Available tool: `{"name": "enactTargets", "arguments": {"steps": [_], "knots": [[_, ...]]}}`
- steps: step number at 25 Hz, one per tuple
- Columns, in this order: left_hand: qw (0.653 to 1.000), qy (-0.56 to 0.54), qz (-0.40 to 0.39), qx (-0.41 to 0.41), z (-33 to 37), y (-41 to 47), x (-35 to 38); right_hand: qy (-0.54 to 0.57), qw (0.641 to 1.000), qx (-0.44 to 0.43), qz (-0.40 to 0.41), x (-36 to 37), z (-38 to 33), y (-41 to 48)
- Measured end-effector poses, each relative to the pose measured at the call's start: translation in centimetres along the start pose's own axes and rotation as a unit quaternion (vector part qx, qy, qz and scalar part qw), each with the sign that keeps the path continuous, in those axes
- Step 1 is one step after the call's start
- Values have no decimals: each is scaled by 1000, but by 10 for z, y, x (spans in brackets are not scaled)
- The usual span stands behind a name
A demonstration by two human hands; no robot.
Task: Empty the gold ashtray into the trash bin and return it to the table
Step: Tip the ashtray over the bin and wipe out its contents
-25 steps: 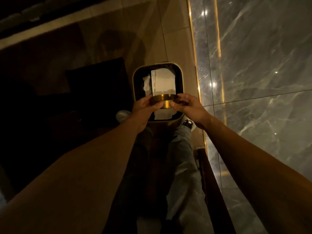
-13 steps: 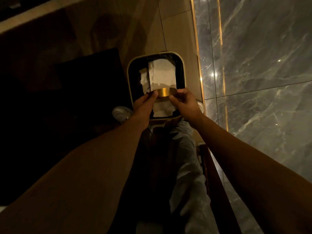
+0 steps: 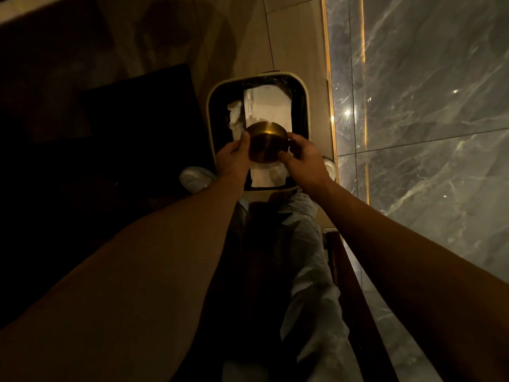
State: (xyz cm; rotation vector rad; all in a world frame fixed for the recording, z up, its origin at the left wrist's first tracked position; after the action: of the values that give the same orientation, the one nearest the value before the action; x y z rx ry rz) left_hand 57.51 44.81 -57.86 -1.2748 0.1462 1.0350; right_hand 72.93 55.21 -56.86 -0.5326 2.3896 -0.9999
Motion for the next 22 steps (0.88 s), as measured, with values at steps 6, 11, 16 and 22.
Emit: {"name": "enactTargets", "arguments": {"steps": [6, 11, 16, 22], "knots": [[987, 108, 1, 118, 12, -16, 4, -40, 999, -8, -12, -1, -2, 0], [969, 163, -32, 182, 22, -30, 11, -44, 999, -28, -10, -2, -14, 1], [932, 219, -37, 287, 37, -39, 15, -24, 999, -25, 6, -8, -21, -2], [884, 294, -37, 361, 54, -51, 18, -40, 999, -27, -4, -15, -30, 0]]}}
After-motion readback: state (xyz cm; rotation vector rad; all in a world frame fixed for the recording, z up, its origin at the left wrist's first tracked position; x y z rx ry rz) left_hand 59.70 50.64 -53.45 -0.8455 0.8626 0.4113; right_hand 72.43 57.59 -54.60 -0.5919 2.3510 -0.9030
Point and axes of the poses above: each hand's wrist, its own y-axis towards the middle knuckle, its own x-axis out of the palm, z = x × y, the point moved 10 cm from there along y, towards the middle knuckle, and after that the axes turned 15 degrees about z, right-handed, at the moved point
